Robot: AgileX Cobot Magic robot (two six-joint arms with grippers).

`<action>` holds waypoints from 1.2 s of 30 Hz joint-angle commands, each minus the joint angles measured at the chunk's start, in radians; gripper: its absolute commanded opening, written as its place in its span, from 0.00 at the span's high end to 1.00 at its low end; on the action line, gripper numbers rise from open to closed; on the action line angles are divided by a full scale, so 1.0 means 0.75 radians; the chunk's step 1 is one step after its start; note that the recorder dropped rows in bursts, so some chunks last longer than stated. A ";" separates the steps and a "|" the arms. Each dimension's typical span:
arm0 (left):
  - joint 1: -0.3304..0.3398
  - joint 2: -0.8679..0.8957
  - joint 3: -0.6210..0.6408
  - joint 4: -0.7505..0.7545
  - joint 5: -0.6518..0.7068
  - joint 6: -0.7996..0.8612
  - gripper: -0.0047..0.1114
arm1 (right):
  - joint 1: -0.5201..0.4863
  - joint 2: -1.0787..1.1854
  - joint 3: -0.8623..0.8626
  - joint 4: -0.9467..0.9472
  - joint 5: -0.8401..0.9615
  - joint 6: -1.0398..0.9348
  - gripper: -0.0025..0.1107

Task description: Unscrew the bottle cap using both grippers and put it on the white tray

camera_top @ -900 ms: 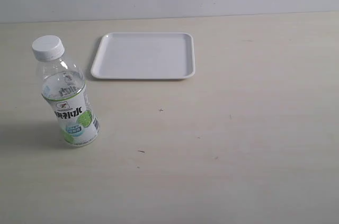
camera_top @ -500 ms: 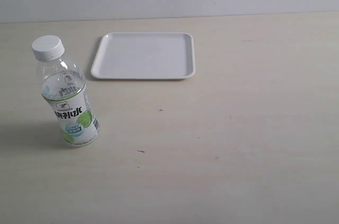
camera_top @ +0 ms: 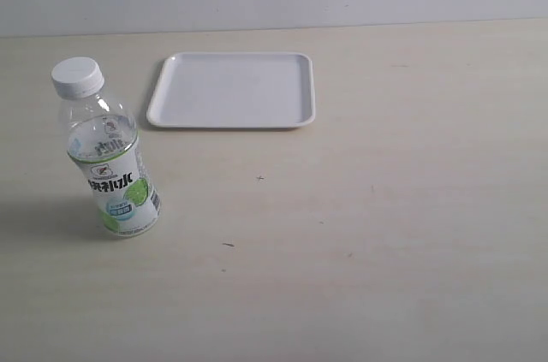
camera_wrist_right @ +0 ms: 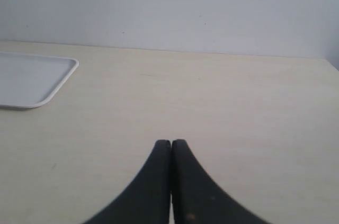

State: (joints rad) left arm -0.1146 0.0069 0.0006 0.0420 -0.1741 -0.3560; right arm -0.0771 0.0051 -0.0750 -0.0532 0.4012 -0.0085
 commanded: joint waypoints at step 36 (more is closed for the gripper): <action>-0.005 0.709 -0.001 0.771 -0.578 -0.202 0.06 | -0.006 -0.007 0.011 0.001 -0.008 0.001 0.98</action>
State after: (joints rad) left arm -0.1146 0.5050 -0.0024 0.5836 -0.5715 -0.4900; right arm -0.0771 0.0051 -0.0750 -0.0532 0.4012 -0.0085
